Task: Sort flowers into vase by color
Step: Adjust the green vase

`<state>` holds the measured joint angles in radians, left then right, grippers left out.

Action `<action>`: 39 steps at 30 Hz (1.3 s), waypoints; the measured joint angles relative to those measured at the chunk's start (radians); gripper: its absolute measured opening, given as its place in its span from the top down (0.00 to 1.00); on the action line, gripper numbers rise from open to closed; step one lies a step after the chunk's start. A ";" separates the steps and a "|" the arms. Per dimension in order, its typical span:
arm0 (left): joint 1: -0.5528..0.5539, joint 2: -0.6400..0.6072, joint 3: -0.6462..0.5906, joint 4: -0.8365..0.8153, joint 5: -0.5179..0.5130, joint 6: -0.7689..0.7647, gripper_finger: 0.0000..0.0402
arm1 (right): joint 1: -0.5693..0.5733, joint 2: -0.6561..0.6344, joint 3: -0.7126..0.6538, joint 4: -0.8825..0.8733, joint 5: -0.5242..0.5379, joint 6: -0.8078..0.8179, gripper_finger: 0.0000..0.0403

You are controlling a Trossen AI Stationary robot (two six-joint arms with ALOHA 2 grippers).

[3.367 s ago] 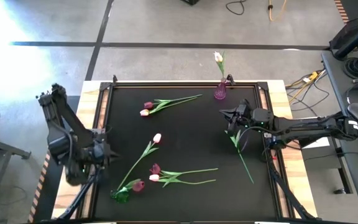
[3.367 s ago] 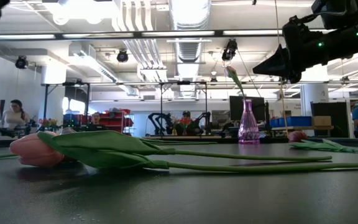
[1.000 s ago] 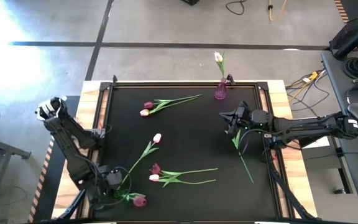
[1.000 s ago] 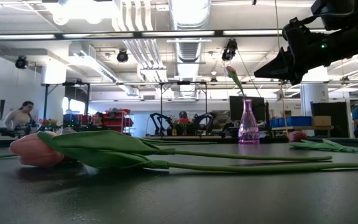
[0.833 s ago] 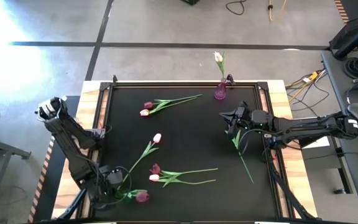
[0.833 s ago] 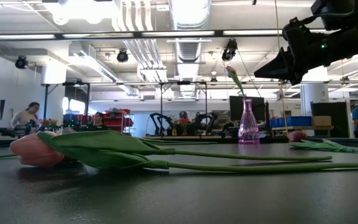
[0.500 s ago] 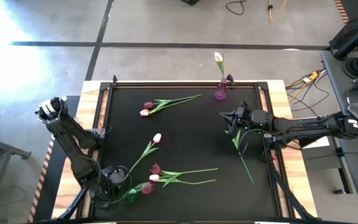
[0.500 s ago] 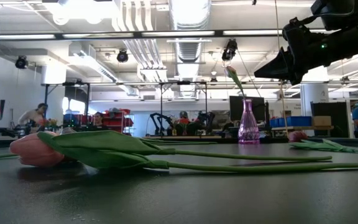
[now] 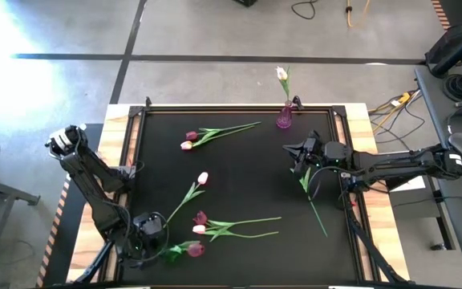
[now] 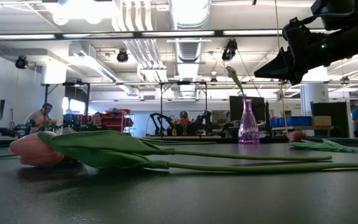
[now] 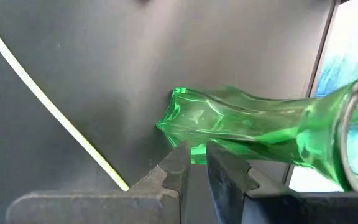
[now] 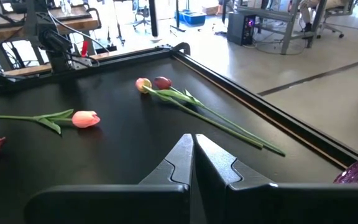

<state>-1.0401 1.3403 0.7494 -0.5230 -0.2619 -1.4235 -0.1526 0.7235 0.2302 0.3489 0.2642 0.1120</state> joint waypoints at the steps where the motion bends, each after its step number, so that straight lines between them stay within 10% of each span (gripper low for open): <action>1: 0.000 0.000 0.000 0.000 0.015 0.000 0.91 | 0.000 0.000 0.000 0.000 0.000 0.000 0.98; 10: -0.024 0.000 -0.012 0.139 0.128 -0.015 0.91 | 0.000 0.000 0.000 0.000 0.000 0.000 0.98; 39: -0.025 0.067 -0.127 0.356 -0.060 -0.025 0.91 | 0.000 0.000 0.000 0.000 0.000 0.000 0.98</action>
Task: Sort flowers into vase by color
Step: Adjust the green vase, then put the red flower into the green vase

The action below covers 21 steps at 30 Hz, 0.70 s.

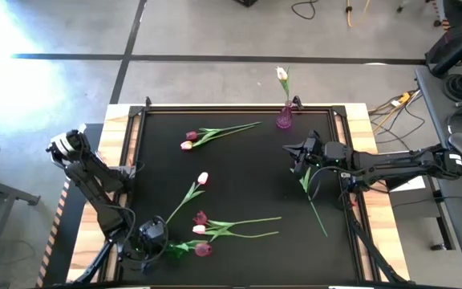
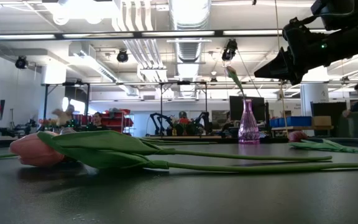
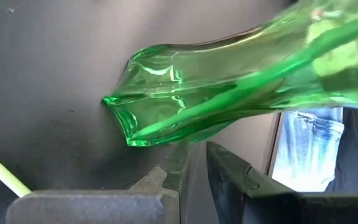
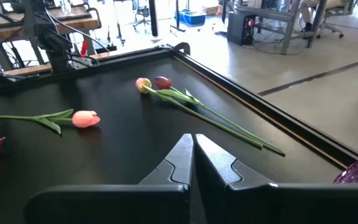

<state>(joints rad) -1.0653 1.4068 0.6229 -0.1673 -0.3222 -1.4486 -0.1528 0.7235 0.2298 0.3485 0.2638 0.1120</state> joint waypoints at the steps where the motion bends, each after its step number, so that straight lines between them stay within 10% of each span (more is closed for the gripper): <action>1: 0.000 -0.001 0.004 -0.002 0.000 0.009 0.91 | 0.000 0.000 0.000 0.000 0.000 0.000 0.98; 21: 0.017 -0.256 0.102 -0.330 -0.012 0.219 0.91 | 0.000 0.000 0.000 0.000 0.000 0.000 0.98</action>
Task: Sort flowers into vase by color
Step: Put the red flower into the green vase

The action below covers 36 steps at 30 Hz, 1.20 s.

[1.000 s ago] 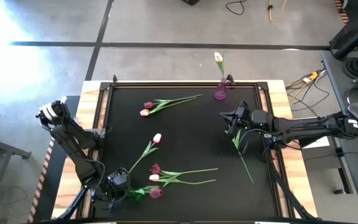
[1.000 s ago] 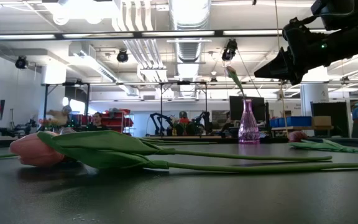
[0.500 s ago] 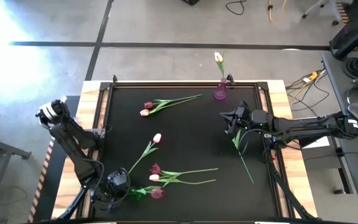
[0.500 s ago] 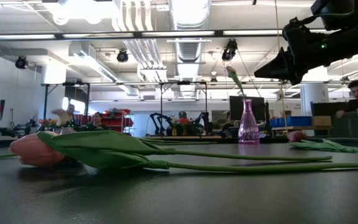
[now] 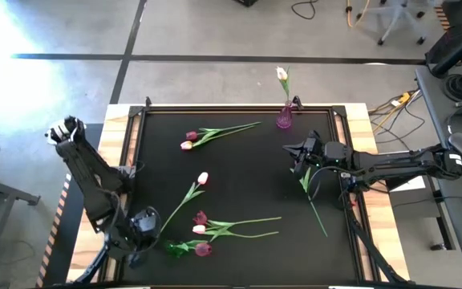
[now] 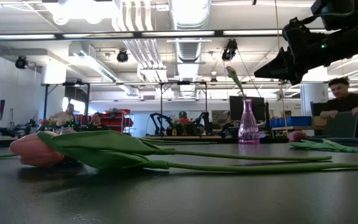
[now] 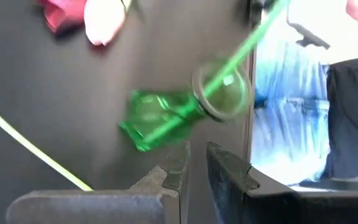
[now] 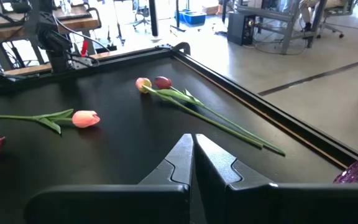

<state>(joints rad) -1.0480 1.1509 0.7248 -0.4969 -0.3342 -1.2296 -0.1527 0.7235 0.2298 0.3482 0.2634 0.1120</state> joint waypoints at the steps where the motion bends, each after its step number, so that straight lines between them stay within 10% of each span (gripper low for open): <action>1: 0.004 -0.027 -0.012 -0.008 -0.018 0.019 0.91 | 0.000 0.000 0.000 0.000 0.000 0.000 0.98; 23: 0.574 -0.414 -0.287 0.215 0.012 0.790 0.91 | 0.000 0.000 0.000 -0.047 -0.001 -0.008 0.98; 36: 0.801 -0.437 -0.511 0.823 0.019 1.175 0.91 | 0.088 0.000 0.052 -0.348 0.080 0.042 0.98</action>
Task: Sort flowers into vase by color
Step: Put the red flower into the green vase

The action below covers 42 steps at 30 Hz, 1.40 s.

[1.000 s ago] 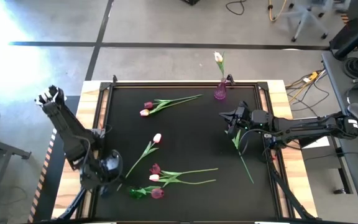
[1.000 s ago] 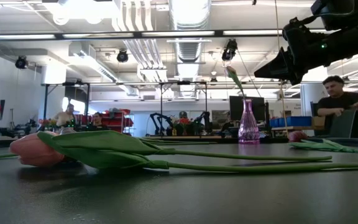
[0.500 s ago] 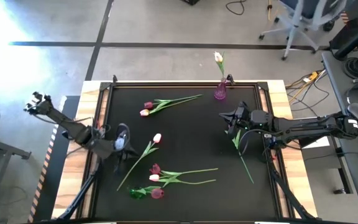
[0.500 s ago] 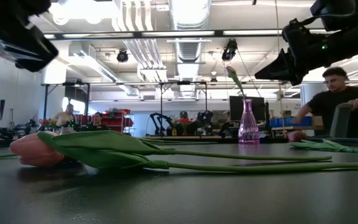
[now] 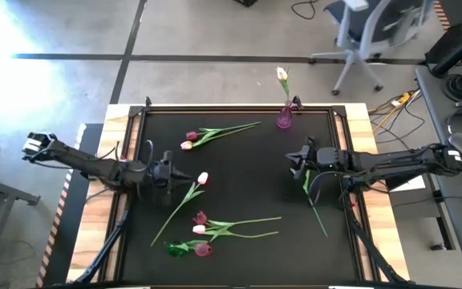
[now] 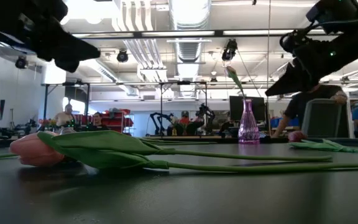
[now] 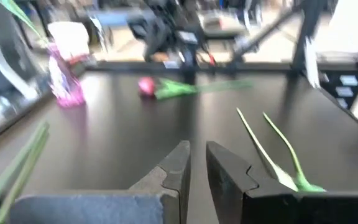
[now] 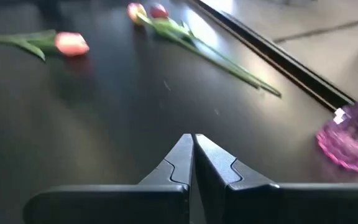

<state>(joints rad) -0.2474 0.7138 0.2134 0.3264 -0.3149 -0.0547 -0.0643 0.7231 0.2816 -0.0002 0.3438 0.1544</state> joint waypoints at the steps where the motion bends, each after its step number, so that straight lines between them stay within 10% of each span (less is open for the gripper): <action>1: 0.013 -0.001 -0.020 0.053 0.000 0.014 0.91 | 0.019 0.000 0.019 -0.060 0.029 0.028 0.98; 16: 0.135 -0.002 -0.190 0.376 -0.015 0.078 0.91 | 0.243 0.246 0.234 -0.627 0.156 0.638 0.77; 28: 0.140 0.002 -0.157 0.380 -0.016 0.156 0.91 | 0.342 0.639 0.451 -0.300 0.025 0.391 0.53; 42: 0.140 0.005 -0.159 0.379 -0.016 0.134 0.91 | 0.558 1.118 0.924 -0.276 -0.043 0.331 0.52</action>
<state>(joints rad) -0.1074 0.7184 0.0547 0.7052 -0.3305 0.0796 0.4935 1.8410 1.2057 -0.2764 0.3005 0.4858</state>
